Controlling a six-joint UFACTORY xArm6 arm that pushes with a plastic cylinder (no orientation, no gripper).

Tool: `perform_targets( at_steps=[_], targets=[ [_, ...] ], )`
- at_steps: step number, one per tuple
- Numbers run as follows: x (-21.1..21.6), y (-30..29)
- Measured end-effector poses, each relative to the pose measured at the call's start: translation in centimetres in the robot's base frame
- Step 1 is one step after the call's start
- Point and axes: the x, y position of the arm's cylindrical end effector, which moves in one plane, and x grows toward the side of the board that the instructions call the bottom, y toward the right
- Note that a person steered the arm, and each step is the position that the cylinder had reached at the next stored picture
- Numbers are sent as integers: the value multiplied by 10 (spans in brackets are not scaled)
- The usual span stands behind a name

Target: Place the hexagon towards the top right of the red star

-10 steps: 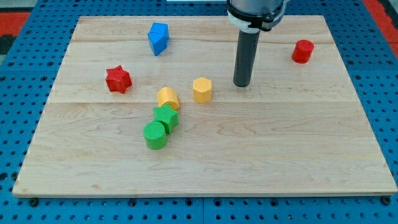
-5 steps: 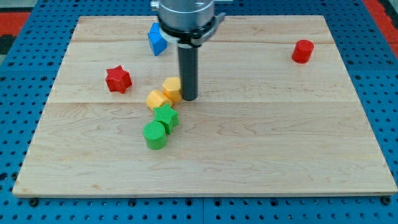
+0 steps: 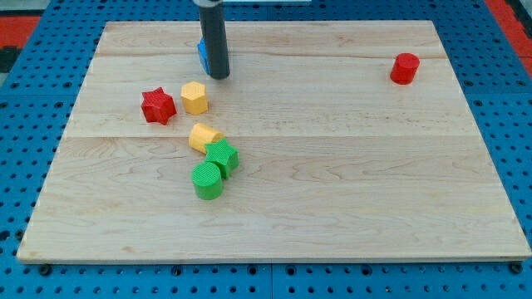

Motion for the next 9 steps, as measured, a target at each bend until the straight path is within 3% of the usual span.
perform_targets(
  at_steps=[2,5,9],
  targets=[
    [27,-56],
    [25,17],
    [20,55]
  ],
)
